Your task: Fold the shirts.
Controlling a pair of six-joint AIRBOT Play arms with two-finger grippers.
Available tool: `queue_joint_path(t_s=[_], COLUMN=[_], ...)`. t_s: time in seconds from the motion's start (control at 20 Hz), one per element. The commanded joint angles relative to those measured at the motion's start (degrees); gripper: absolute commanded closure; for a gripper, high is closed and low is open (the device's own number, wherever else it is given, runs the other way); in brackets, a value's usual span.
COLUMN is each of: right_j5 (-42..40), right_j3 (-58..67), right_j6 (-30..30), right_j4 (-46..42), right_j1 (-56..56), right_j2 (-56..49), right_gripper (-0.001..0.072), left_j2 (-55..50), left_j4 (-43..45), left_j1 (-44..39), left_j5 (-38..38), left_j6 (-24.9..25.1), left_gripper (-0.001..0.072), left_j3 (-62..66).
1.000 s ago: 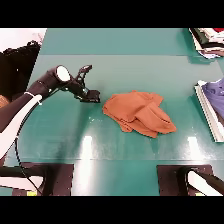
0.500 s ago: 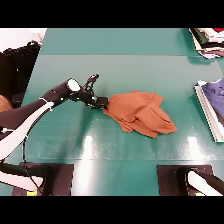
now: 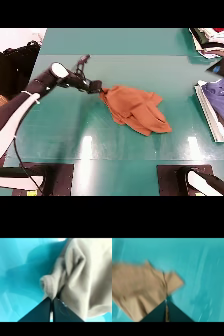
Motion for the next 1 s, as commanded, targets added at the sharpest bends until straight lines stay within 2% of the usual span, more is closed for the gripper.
queue_joint_path(t_s=[0.0,0.05,0.25,0.4,0.55,0.65,0.75,0.8,0.95], right_j5=[-1.99,-2.56,-5.64,-12.09,-15.52,-15.02,-15.04,-15.1,-14.47], right_j3=[-16.04,-20.61,-33.33,-35.28,-32.52,-30.03,-28.0,-26.84,-20.44], right_j6=[-0.09,-1.09,-10.1,-13.18,-13.2,-13.22,-13.99,-14.03,-13.31], right_j4=[-1.03,0.24,13.9,19.54,19.93,19.8,19.37,19.1,12.09], right_j1=[0.04,0.22,3.41,9.51,15.04,17.42,18.53,18.62,18.27], right_j2=[-0.22,-0.74,-4.48,-8.74,-14.29,-17.73,-19.61,-19.87,-16.96], right_gripper=[0.0299,0.0243,0.0243,0.0244,0.0248,0.0339,0.0608,0.0693,0.07], left_j2=[3.98,4.22,3.76,3.78,3.78,3.78,3.8,4.04,8.48], left_j4=[2.34,2.86,4.57,4.57,4.59,4.59,4.68,4.72,5.57], left_j1=[2.91,2.93,2.93,2.93,2.93,2.93,2.93,2.93,3.96], left_j5=[-0.63,-0.83,-2.12,-2.21,-2.58,-2.91,-3.67,-4.07,-3.06], left_j6=[0.46,0.87,1.29,1.29,1.31,1.31,1.27,1.27,1.27], left_gripper=[0.0685,0.0685,0.0685,0.0685,0.0685,0.0685,0.0685,0.0686,0.0687], left_j3=[2.47,2.49,2.45,2.43,2.43,2.43,2.43,2.43,3.3])
